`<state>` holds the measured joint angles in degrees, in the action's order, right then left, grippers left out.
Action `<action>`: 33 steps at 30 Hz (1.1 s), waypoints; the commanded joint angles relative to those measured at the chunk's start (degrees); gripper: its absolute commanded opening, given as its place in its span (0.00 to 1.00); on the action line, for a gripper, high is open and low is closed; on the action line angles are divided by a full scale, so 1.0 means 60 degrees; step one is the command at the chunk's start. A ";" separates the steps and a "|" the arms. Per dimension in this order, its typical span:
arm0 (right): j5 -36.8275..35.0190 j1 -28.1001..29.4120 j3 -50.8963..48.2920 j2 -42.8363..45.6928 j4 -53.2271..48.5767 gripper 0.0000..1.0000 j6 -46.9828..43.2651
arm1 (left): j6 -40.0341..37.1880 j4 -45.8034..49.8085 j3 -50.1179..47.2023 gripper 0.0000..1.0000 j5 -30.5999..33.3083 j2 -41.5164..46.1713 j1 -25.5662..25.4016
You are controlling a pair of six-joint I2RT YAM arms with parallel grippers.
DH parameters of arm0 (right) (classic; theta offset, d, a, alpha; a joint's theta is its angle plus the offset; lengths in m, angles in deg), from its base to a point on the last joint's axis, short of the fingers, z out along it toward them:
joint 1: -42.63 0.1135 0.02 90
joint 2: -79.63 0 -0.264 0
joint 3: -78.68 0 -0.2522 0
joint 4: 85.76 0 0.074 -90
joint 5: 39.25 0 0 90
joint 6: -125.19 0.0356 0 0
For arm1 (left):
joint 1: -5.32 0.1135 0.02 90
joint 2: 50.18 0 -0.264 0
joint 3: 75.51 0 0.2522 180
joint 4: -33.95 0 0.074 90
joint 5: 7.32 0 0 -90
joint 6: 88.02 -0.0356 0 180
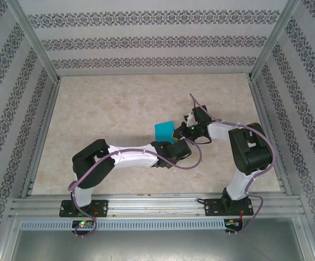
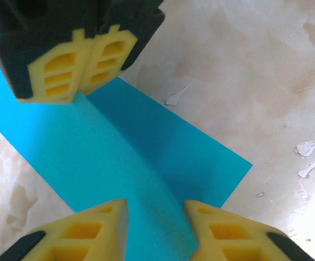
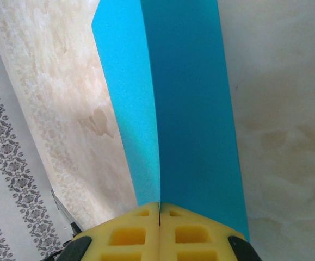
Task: Fold a paper plane with a square sheet of paper (fold left side to right side)
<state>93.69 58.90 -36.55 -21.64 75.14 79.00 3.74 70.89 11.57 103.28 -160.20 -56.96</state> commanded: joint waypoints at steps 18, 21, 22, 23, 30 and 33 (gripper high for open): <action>-0.0521 -0.0518 0.0030 0.1448 -0.0143 0.39 -0.0480 | 0.1117 -0.0128 -0.0320 0.00 -0.1840 0.0812 0.0542; -0.0637 -0.0930 -0.0445 0.2012 -0.0146 0.44 -0.0699 | 0.1411 -0.0277 -0.0485 0.00 -0.2655 0.0995 0.0857; -0.0652 -0.1097 -0.0656 0.2216 -0.0140 0.44 -0.0774 | 0.1508 -0.0350 -0.0574 0.00 -0.2959 0.1060 0.0986; -0.0648 -0.1223 -0.0836 0.2380 -0.0135 0.44 -0.0844 | 0.1594 -0.0411 -0.0624 0.00 -0.3245 0.1115 0.1112; -0.0249 -0.1480 -0.2315 0.3449 0.0112 0.12 -0.1189 | 0.2636 -0.1492 -0.1391 0.00 -0.6043 0.1535 0.2383; -0.0209 -0.1090 -0.2868 0.3719 0.0364 0.00 -0.1084 | 0.3154 -0.1787 -0.1589 0.00 -0.6925 0.1528 0.2872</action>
<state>91.05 50.64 -51.55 -1.14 75.64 73.49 17.65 64.14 3.35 70.39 -152.55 -41.75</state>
